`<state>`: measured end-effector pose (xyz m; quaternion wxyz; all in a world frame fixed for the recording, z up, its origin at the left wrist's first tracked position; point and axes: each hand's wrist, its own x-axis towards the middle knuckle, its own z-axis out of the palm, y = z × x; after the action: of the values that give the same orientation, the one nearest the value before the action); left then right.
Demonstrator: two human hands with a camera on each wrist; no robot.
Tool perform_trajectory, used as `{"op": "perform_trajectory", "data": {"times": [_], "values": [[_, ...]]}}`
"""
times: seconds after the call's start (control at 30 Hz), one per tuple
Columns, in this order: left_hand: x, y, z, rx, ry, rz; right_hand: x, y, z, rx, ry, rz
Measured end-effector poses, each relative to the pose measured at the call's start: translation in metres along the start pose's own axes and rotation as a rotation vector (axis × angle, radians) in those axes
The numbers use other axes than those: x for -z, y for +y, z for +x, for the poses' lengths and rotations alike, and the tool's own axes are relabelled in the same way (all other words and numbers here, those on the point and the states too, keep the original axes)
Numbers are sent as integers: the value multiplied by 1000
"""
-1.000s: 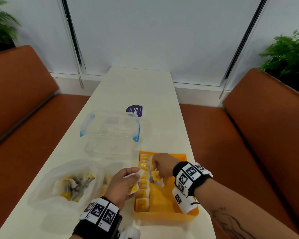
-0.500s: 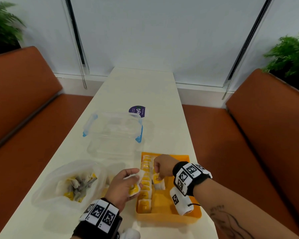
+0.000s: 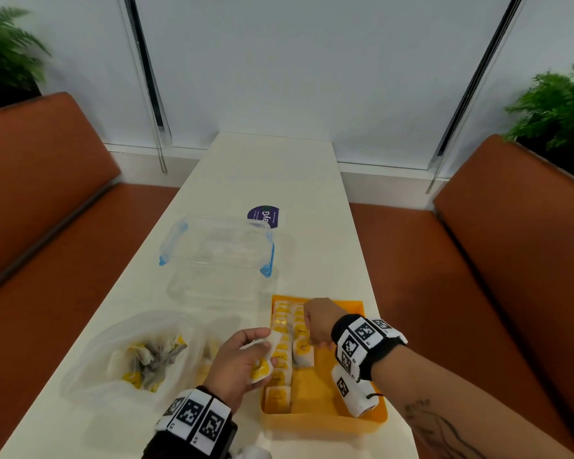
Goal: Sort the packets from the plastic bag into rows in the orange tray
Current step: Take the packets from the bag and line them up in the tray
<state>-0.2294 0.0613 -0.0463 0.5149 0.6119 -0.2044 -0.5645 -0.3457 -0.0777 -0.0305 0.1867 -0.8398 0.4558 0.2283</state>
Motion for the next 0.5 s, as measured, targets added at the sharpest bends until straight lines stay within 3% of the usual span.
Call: {"op": "perform_trajectory", "data": {"times": [0.1,0.27,0.5], "values": [[2,-1,2,-1,13,-13,9,3,-9,2,-31,5],[1,-1,3,4,5,-25,3,1,-19,98,-289,1],[-3,-1,4,16,-27,-33,-3,-1,-17,92,-266,86]]}}
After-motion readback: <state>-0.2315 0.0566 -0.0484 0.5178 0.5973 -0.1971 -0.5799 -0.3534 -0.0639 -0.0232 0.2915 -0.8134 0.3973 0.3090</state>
